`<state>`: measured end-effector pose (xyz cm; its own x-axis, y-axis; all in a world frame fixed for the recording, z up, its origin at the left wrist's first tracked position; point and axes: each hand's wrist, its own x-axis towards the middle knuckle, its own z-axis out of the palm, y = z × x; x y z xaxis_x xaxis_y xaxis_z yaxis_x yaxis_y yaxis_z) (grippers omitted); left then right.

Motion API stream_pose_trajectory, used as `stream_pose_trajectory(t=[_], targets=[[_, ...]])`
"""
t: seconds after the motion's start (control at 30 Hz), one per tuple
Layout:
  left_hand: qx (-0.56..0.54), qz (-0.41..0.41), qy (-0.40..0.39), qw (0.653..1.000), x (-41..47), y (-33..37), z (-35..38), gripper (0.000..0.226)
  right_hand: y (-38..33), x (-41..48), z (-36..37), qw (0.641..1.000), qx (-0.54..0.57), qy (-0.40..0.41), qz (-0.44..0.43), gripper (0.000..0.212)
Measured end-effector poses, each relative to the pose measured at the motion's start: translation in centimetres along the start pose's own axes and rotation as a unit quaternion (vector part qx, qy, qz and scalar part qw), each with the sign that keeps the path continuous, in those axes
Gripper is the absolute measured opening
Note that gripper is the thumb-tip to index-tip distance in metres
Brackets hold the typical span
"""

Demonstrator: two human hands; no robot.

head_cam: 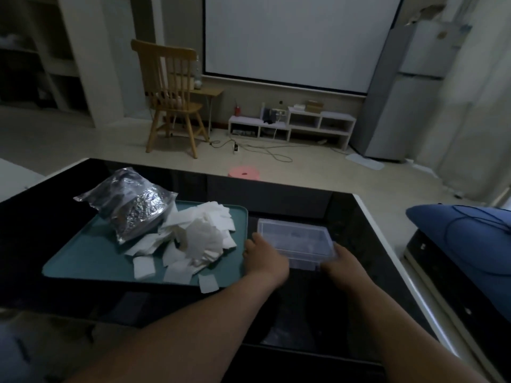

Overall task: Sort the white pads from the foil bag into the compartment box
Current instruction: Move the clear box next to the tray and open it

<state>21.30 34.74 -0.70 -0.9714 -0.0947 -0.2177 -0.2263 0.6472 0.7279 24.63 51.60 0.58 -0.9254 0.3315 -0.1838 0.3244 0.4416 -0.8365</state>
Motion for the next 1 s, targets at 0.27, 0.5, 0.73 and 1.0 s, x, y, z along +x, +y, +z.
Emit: stream_pose_trajectory(t=[0.27,0.5,0.73,1.0], targets=[[0.042,0.075,0.044,0.995,0.6,-0.8,-1.7,0.07,-0.3,0.3,-2.0,0.992,-0.125,-0.005,-0.023,0.081],[-0.005,0.125,0.121,0.985,1.6,0.1,-2.8,0.069,-0.6,1.8,-3.0,0.991,-0.087,0.064,-0.081,0.077],[-0.184,0.171,0.173,0.952,3.9,2.4,-4.2,0.042,-2.1,2.1,-2.9,0.99,0.026,0.05,-0.131,0.049],[-0.193,0.184,0.201,0.943,8.0,3.2,-3.8,0.059,0.9,4.7,-1.3,0.989,-0.121,0.036,-0.072,0.047]])
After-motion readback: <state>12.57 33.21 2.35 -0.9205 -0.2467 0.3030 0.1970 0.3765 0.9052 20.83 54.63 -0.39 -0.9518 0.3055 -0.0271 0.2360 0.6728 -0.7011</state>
